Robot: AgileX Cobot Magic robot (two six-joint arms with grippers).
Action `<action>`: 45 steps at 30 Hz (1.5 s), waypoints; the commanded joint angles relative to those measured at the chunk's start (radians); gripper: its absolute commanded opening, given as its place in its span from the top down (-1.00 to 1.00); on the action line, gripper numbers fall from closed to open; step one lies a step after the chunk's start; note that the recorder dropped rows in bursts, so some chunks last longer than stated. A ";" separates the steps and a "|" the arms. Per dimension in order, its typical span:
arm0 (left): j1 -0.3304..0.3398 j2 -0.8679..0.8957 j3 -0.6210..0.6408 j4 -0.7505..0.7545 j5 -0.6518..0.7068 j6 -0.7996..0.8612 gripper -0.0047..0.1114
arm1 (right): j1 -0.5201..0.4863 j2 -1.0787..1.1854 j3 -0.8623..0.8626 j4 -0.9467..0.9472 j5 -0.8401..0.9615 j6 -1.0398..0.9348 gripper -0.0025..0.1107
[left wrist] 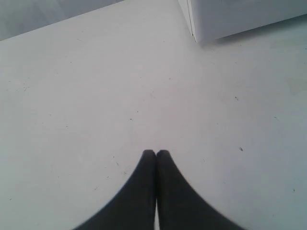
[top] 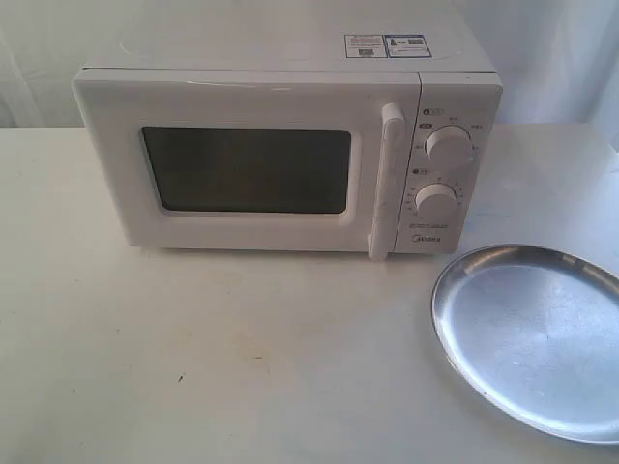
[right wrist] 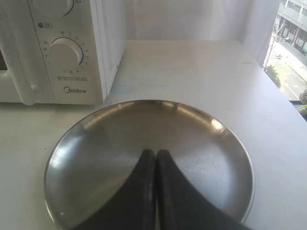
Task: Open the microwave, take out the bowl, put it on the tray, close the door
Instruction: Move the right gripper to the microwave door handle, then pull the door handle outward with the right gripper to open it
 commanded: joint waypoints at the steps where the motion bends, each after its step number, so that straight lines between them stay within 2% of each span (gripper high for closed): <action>1: -0.004 -0.003 0.002 -0.004 0.000 -0.004 0.92 | -0.004 -0.005 0.004 0.000 -0.010 0.005 0.96; 5: -0.004 -0.003 0.002 -0.004 0.000 -0.004 0.92 | -0.004 -0.005 0.004 0.000 -0.078 0.012 0.96; 8: -0.004 -0.003 0.002 -0.004 0.000 -0.004 0.92 | -0.004 -0.005 0.004 0.000 -0.198 0.017 0.96; 11: -0.004 -0.003 0.002 -0.004 0.000 -0.004 0.92 | -0.004 -0.005 0.004 0.188 -0.331 0.203 0.96; 16: -0.004 -0.003 0.002 -0.004 0.000 -0.004 0.92 | 0.000 -0.005 0.004 0.213 -0.524 0.335 0.96; 18: -0.004 -0.003 0.002 -0.004 0.000 -0.004 0.92 | 0.000 -0.005 0.004 0.206 -0.697 0.420 0.96; 21: -0.004 -0.003 0.002 -0.004 0.000 -0.004 0.92 | 0.000 -0.005 -0.045 0.096 -0.912 0.475 0.96; 25: -0.004 -0.003 0.002 -0.004 0.000 -0.004 0.92 | 0.000 0.090 -0.227 -0.217 -0.939 0.566 0.96; 29: -0.004 -0.003 0.002 -0.004 0.000 -0.004 0.92 | 0.000 0.408 -0.403 -0.471 -0.922 0.587 0.96; 31: -0.004 -0.003 0.002 -0.004 0.000 -0.004 0.92 | 0.000 0.585 -0.454 -0.703 -0.936 0.683 0.96; 32: -0.004 -0.003 0.002 -0.004 0.000 -0.004 0.92 | 0.000 0.707 -0.474 -0.904 -1.010 0.770 0.96; 34: -0.004 -0.003 0.002 -0.004 0.000 -0.004 0.92 | 0.000 0.889 -0.498 -1.087 -1.182 0.818 0.96; 35: -0.004 -0.003 0.002 -0.004 0.000 -0.004 0.92 | 0.000 1.028 -0.508 -1.161 -1.328 0.783 0.96; 38: -0.004 -0.003 0.002 -0.004 0.000 -0.004 0.92 | 0.000 1.323 -0.510 -1.191 -1.552 0.625 0.96; 41: -0.004 -0.003 0.002 -0.004 0.000 -0.004 0.92 | -0.005 1.573 -0.510 -1.111 -1.552 0.442 0.96; 45: -0.004 -0.003 0.002 -0.004 0.000 -0.004 0.92 | -0.005 1.770 -0.510 -0.996 -1.552 0.208 0.96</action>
